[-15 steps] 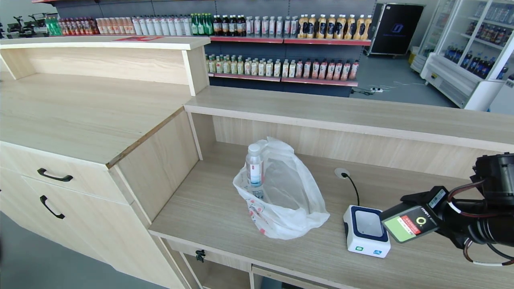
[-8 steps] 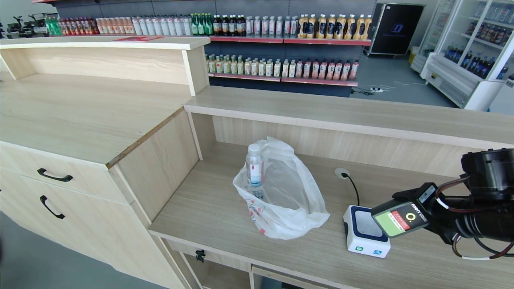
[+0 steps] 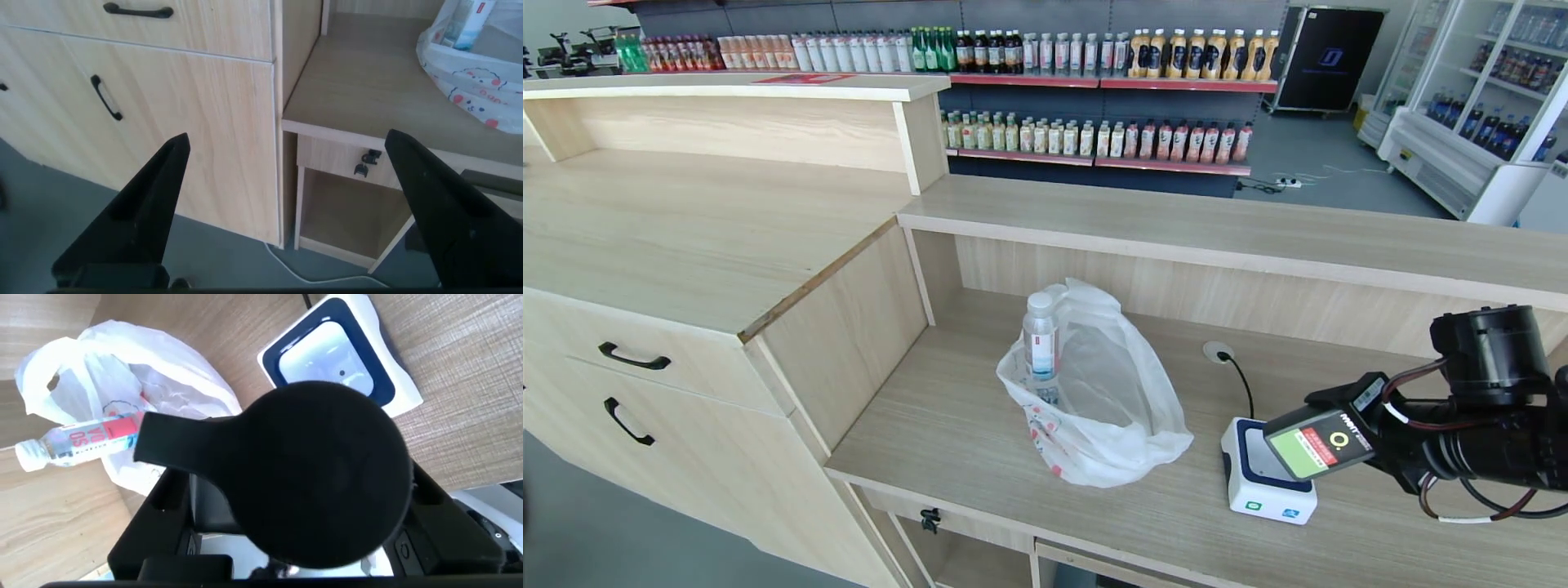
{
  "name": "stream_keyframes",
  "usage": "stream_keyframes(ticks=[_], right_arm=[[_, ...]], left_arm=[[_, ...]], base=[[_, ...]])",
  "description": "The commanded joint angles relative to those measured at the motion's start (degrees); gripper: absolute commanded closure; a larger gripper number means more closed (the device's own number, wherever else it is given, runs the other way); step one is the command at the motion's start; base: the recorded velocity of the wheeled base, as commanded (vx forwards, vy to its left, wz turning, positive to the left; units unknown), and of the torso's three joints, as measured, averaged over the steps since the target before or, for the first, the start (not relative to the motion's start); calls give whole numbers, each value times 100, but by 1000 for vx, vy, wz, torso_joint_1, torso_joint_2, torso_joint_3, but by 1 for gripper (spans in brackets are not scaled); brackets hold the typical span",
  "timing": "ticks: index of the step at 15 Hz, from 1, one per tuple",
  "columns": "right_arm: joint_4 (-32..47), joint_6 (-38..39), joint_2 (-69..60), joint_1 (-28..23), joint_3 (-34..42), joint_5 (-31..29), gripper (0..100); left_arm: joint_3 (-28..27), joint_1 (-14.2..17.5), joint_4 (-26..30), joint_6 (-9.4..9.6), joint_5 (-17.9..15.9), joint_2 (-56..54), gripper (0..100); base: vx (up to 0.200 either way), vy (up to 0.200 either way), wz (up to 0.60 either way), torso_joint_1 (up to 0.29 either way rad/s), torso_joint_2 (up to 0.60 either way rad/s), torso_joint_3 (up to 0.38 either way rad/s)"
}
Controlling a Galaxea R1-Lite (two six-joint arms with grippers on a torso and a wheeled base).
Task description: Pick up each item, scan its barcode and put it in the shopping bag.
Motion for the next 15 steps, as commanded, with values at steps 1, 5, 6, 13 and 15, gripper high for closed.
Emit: stream_keyframes(ticks=[1, 5, 6, 13, 15], right_arm=[[-60, 6, 149, 69, -35, 0, 100], [-271, 6, 448, 175, -159, 0, 100], [-368, 6, 562, 245, -229, 0, 100], [-719, 41, 1019, 500, -334, -17, 100], [-728, 41, 1081, 553, -387, -26, 100]], left_arm=[[0, 2, 2, 4, 2, -2, 0], [0, 2, 2, 4, 2, -2, 0], [0, 2, 2, 4, 2, -2, 0], [0, 2, 2, 4, 2, -2, 0], [0, 2, 2, -4, 2, -2, 0]], base=[[0, 0, 0, 0, 0, 0], [0, 0, 0, 0, 0, 0], [0, 0, 0, 0, 0, 0], [0, 0, 0, 0, 0, 0], [0, 0, 0, 0, 0, 0]])
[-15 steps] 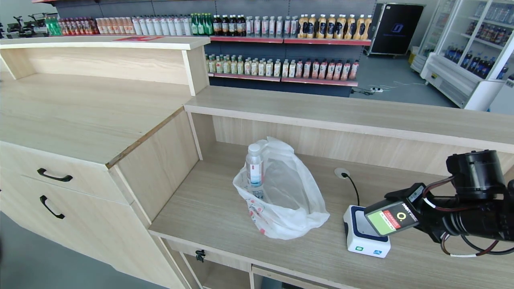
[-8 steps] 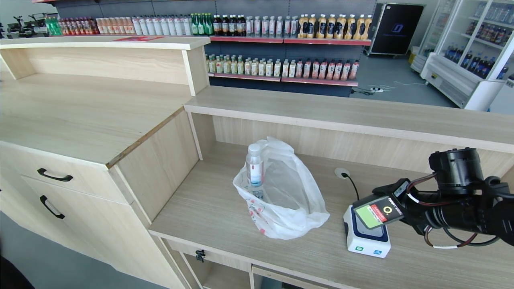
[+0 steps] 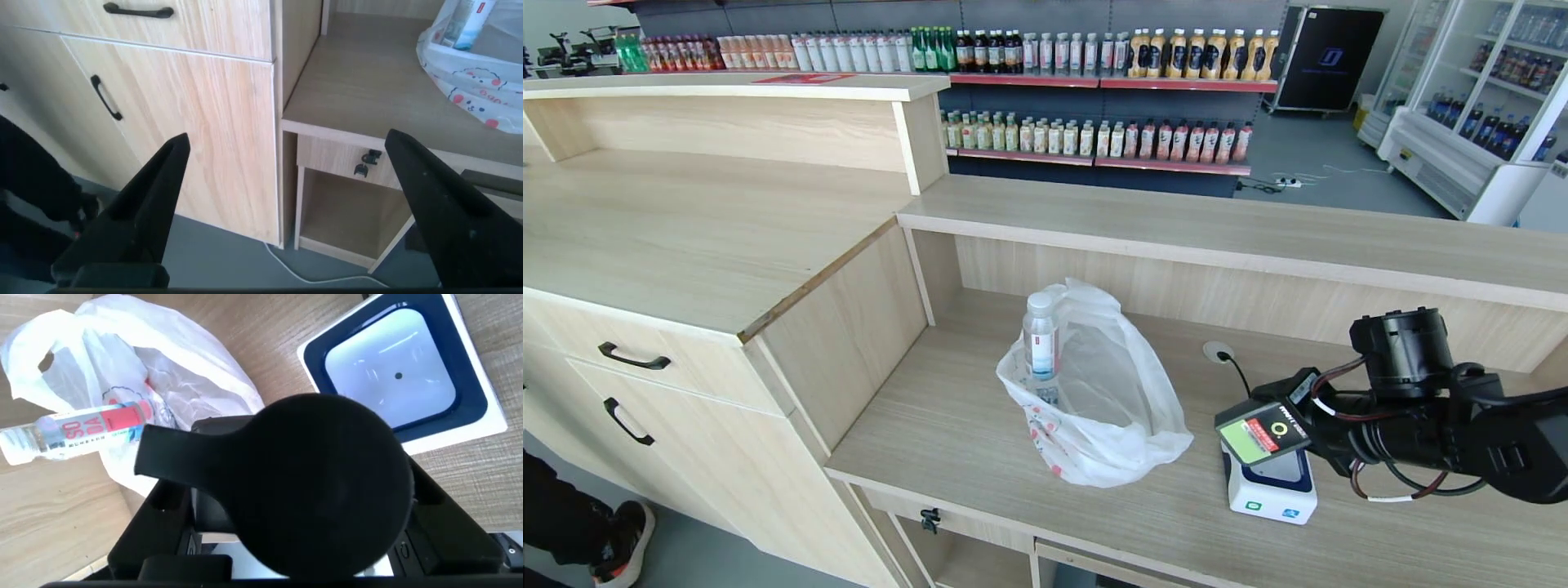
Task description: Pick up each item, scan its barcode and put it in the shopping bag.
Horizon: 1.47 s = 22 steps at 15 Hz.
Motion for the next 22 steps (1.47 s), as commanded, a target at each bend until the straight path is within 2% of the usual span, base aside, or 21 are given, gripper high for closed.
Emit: stream_keyframes(ticks=[1, 7, 9, 12, 16, 19, 22], right_arm=[[-5, 0, 102, 61, -40, -13, 100], [4, 70, 137, 87, -49, -83, 100], [4, -88, -65, 96, -102, -382, 100], [-58, -2549, -680, 52, 136, -1077, 100], [-726, -4368, -891, -80, 549, -1138, 100], [-752, -5071, -847, -115, 575, -1147, 100], [-1007, -5230, -724, -115, 584, -1156, 100]], left_arm=[[0, 2, 2, -4, 2, 6, 0], [0, 2, 2, 4, 2, -2, 0], [0, 2, 2, 4, 2, -2, 0], [0, 2, 2, 4, 2, -2, 0], [0, 2, 2, 4, 2, 6, 0], [0, 2, 2, -4, 2, 6, 0], [0, 2, 2, 4, 2, 6, 0]], base=[[0, 0, 0, 0, 0, 0], [0, 0, 0, 0, 0, 0], [0, 0, 0, 0, 0, 0], [0, 0, 0, 0, 0, 0], [0, 0, 0, 0, 0, 0], [0, 0, 0, 0, 0, 0], [0, 0, 0, 0, 0, 0]])
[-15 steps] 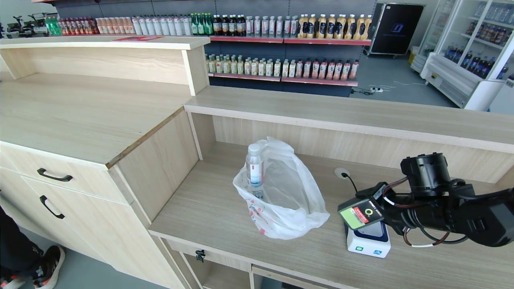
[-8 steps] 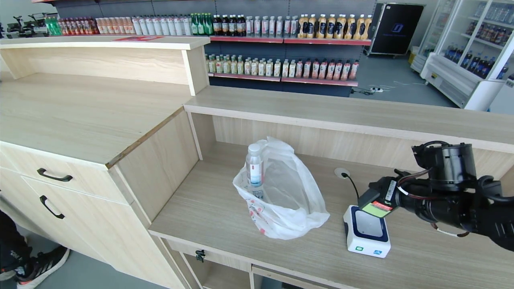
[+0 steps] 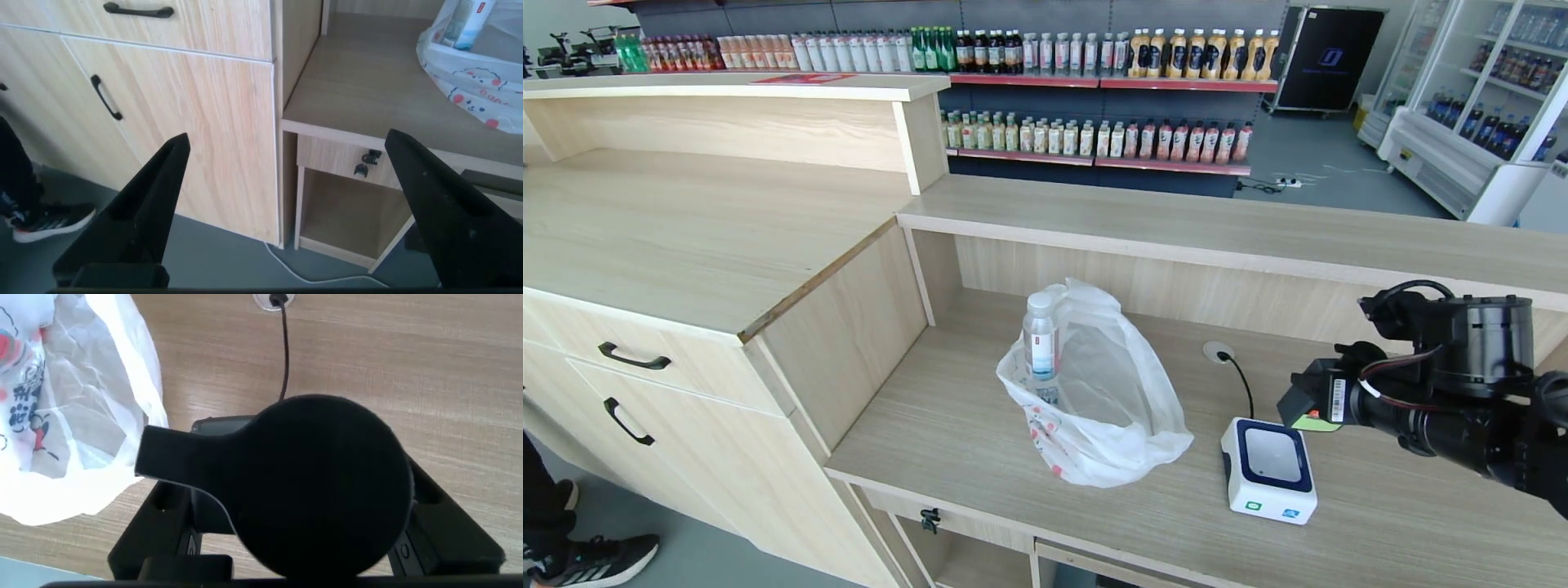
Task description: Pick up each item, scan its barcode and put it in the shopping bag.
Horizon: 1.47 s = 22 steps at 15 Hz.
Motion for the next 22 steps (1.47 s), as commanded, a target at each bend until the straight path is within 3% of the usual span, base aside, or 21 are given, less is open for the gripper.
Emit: stream_keyframes(ticks=[1, 5, 7, 12, 18, 22], right_arm=[[-103, -33, 62, 1, -8, 3, 100], [-446, -51, 124, 27, -25, 11, 100], [-622, -69, 282, 62, -34, 20, 100], [-1967, -69, 1477, 273, -87, 29, 100], [-2881, -42, 2382, 924, -280, 47, 100], [-3188, -69, 2787, 1056, -280, 55, 100]], left_arm=[[0, 2, 2, 0, 2, -2, 0], [0, 2, 2, 0, 2, -2, 0], [0, 2, 2, 0, 2, -2, 0], [0, 2, 2, 0, 2, -2, 0], [0, 2, 2, 0, 2, -2, 0], [0, 2, 2, -9, 2, -2, 0]], base=[[0, 0, 0, 0, 0, 0], [0, 0, 600, 0, 2, -4], [0, 0, 0, 0, 0, 0], [0, 0, 0, 0, 0, 0], [0, 0, 0, 0, 0, 0], [0, 0, 0, 0, 0, 0]])
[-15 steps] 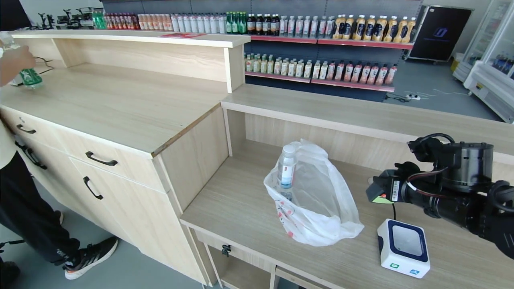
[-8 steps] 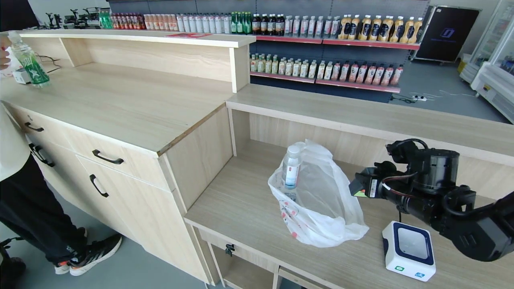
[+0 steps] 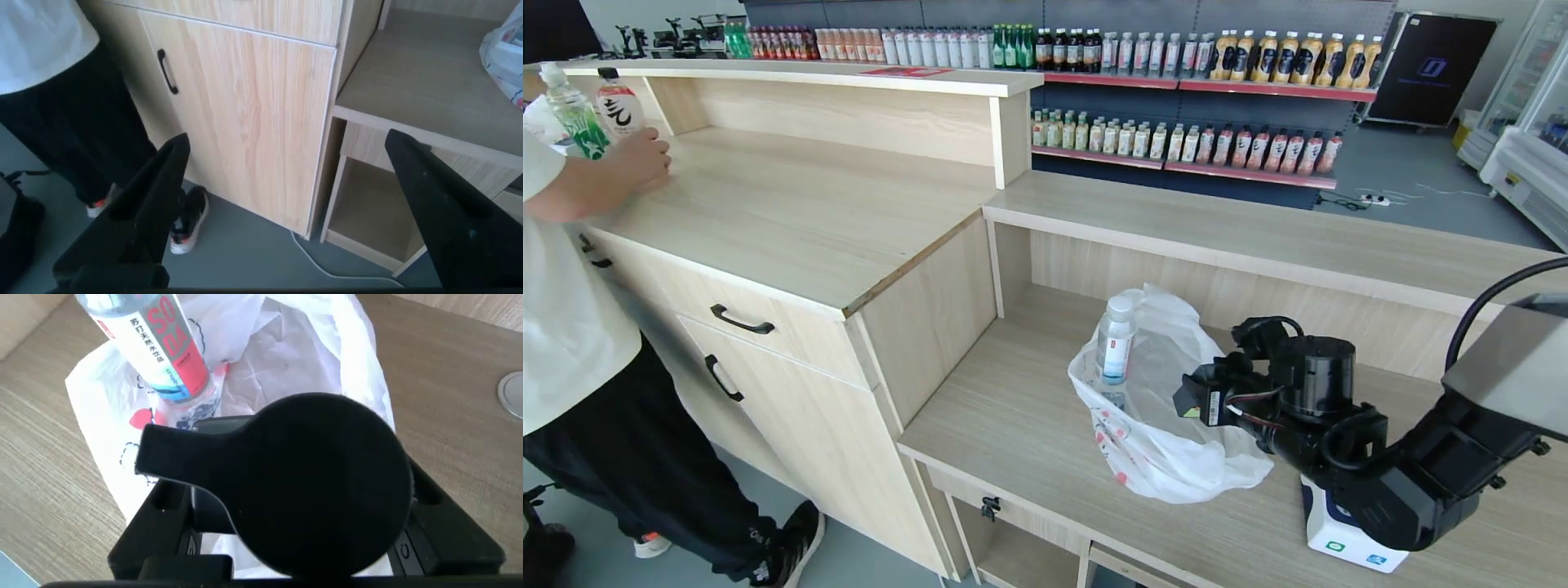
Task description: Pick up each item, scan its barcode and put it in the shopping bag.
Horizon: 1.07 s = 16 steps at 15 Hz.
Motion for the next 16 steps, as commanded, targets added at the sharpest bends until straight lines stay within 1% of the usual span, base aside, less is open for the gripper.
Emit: stream_keyframes(ticks=[1, 5, 8, 12, 16], right_arm=[[-90, -11, 380, 33, -22, 7, 100], [-98, -205, 634, 86, -128, -2, 100], [-257, -222, 845, 129, -216, -2, 100], [-265, -231, 1004, 244, -216, -2, 100], [-265, -345, 1144, 209, -225, -2, 100]], left_arm=[[0, 2, 0, 2, 2, -2, 0], [0, 2, 0, 2, 2, -2, 0], [0, 2, 0, -7, 2, -2, 0], [0, 2, 0, 2, 2, -2, 0], [0, 2, 0, 2, 2, -2, 0]], base=[[0, 0, 0, 0, 0, 0], [0, 0, 0, 0, 0, 0], [0, 0, 0, 0, 0, 0], [0, 0, 0, 0, 0, 0], [0, 0, 0, 0, 0, 0]])
